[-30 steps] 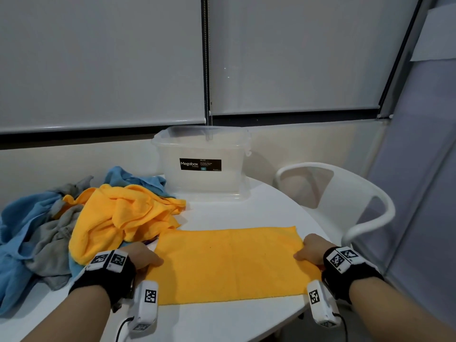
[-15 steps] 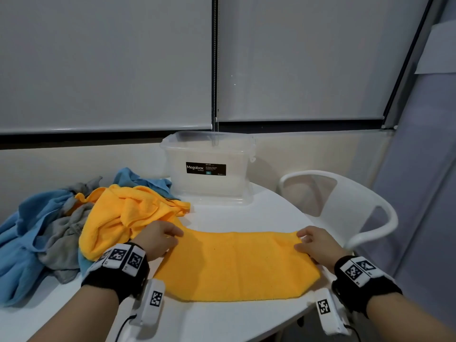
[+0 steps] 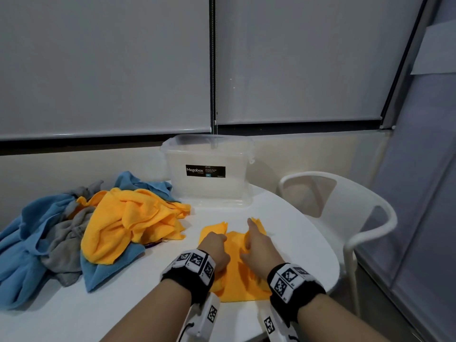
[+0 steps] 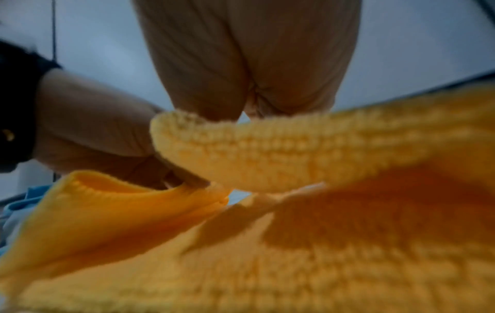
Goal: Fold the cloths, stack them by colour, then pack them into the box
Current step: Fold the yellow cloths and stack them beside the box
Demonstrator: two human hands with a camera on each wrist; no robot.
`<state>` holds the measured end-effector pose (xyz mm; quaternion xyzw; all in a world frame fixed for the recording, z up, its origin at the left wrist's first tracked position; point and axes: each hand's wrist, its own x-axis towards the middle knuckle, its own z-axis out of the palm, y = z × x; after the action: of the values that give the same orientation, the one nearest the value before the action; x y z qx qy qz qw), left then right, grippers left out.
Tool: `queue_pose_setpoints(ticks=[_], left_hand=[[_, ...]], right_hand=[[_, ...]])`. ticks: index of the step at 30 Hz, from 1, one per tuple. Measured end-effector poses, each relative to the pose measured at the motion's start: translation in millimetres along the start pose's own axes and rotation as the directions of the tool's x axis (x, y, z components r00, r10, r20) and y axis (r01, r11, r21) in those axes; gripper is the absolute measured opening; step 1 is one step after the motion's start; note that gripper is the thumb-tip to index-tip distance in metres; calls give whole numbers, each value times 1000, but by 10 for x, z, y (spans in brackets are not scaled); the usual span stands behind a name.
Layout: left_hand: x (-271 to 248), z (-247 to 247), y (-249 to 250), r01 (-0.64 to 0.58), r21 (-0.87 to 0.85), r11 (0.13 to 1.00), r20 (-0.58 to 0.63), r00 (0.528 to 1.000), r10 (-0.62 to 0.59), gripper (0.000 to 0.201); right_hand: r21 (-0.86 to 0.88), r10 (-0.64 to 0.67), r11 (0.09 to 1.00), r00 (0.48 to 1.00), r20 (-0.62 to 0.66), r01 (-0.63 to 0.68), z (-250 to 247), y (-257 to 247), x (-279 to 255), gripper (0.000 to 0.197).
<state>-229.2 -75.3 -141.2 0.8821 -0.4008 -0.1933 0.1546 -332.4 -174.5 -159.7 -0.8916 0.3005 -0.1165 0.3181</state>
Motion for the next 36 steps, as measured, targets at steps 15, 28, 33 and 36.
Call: queue_pose_setpoints(ticks=[15, 28, 33, 36], left_hand=[[11, 90, 30, 31, -23, 999, -93, 995, -33, 50], [-161, 194, -122, -193, 294, 936, 199, 970, 138, 30], [-196, 16, -398, -208, 326, 922, 93, 978, 188, 30], [-246, -34, -501, -164, 276, 947, -45, 982, 183, 21]], right_hand=[[-205, -13, 978, 989, 149, 43, 2, 10, 111, 31], [-557, 71, 813, 920, 386, 171, -367, 121, -201, 19], [-270, 69, 959, 862, 502, 80, -445, 142, -393, 17], [-282, -46, 951, 962, 270, 125, -446, 263, -369, 7]])
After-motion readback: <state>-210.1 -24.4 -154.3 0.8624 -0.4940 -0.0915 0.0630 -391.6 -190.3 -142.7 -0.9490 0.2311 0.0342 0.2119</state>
